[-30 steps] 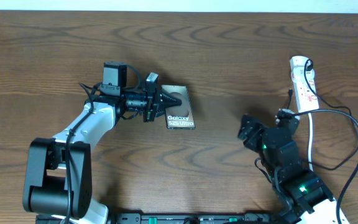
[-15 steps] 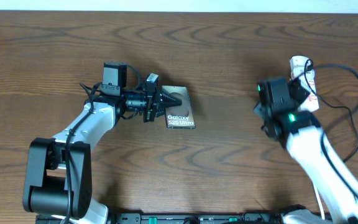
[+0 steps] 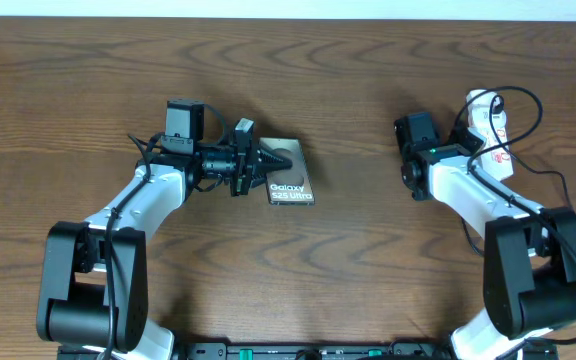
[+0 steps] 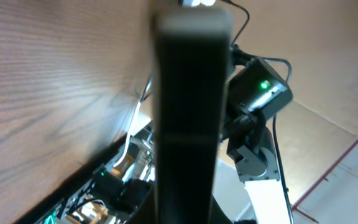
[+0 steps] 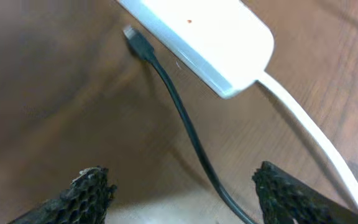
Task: Plug charger to phone and switch on socket
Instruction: 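Release the phone from the right gripper and move right arm toward power strip, then lower the right gripper over the black USB-C cable end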
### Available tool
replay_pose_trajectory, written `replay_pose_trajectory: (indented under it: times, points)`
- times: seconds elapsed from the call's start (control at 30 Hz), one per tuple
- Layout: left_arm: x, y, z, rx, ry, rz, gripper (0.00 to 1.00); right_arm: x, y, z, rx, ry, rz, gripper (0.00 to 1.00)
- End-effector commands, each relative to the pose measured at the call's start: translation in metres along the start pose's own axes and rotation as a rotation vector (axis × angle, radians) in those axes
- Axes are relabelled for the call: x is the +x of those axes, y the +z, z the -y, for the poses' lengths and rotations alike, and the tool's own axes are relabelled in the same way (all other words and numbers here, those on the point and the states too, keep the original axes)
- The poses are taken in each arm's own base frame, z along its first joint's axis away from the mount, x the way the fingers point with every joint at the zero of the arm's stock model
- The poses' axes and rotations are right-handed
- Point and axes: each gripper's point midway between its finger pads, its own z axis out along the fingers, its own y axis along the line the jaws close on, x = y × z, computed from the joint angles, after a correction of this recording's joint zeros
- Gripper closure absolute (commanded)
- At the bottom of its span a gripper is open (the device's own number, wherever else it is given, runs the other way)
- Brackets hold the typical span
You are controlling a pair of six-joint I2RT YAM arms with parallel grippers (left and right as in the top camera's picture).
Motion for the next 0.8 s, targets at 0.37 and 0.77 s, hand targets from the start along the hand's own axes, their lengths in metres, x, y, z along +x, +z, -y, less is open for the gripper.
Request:
replay_pose_trajectory:
  times: [0.37,0.77]
  points:
    - [-0.004,-0.001,0.005,-0.002,0.021,0.025,0.92,-0.015,0.055,-0.016,-0.135,0.022,-0.08,0.34]
    - [-0.005,-0.001,0.005,-0.005,0.021,0.032,0.92,-0.003,0.052,-0.034,-0.171,-0.093,-0.078,0.87]
